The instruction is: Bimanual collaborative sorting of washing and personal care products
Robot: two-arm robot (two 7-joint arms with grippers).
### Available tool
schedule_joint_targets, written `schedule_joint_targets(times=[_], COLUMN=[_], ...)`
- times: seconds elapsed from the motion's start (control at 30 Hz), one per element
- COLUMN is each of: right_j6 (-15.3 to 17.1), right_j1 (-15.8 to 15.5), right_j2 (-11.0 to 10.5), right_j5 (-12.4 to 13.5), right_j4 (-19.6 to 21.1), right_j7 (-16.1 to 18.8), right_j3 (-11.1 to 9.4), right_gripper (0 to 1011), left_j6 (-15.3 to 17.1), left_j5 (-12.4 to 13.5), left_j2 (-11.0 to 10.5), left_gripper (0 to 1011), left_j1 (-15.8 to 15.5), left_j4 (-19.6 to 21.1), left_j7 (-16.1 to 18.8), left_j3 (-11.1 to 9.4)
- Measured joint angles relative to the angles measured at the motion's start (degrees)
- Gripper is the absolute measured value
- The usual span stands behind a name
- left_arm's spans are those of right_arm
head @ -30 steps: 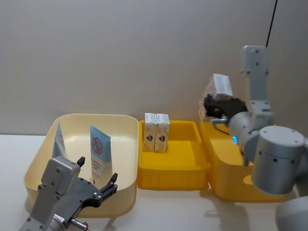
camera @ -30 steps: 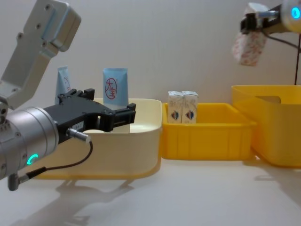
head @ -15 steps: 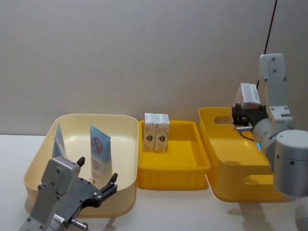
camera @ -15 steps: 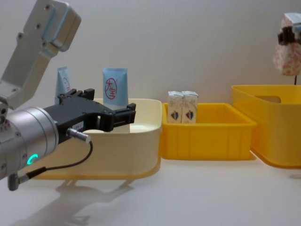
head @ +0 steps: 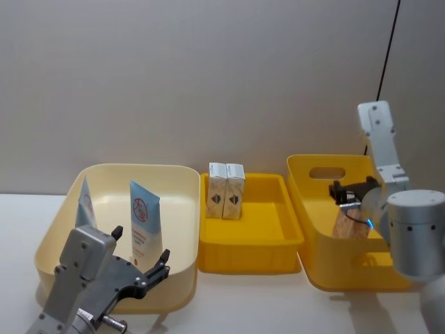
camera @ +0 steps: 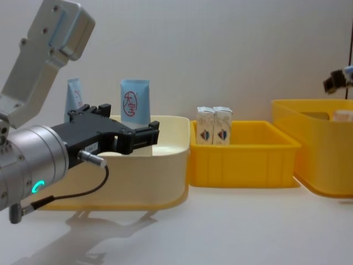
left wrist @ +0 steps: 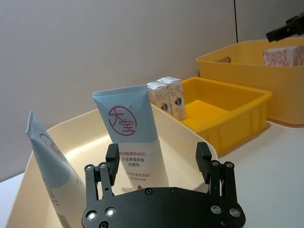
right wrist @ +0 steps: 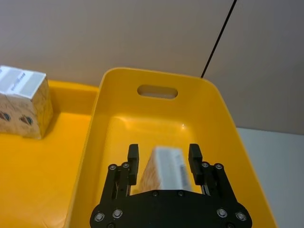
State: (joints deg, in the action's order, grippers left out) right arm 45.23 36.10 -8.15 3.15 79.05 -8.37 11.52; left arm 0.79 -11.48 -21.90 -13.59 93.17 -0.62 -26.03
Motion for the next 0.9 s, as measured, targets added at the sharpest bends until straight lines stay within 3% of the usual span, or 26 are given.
schedule_joint_targets(times=[0.33, 0.47, 0.9], right_j6=[2.09, 2.54, 3.28], right_j1=[2.56, 3.11, 4.15], right_j2=[-0.02, -0.02, -0.02], right_j5=[-0.38, -0.43, -0.59], right_j4=[-5.97, -7.35, -9.70], right_j7=[2.03, 2.49, 3.25], right_j3=[1.14, 1.38, 1.80], right_gripper=[927, 1001, 1001], left_j6=[0.00, 0.00, 0.11], left_j5=[0.00, 0.00, 0.22], left_j2=[0.00, 0.00, 0.10], left_gripper=[1003, 1003, 1003], left_j1=[0.00, 0.00, -0.40], left_j4=[0.00, 0.00, 0.53], left_j7=[0.00, 0.00, -0.20], left_j3=[0.00, 0.00, 0.00])
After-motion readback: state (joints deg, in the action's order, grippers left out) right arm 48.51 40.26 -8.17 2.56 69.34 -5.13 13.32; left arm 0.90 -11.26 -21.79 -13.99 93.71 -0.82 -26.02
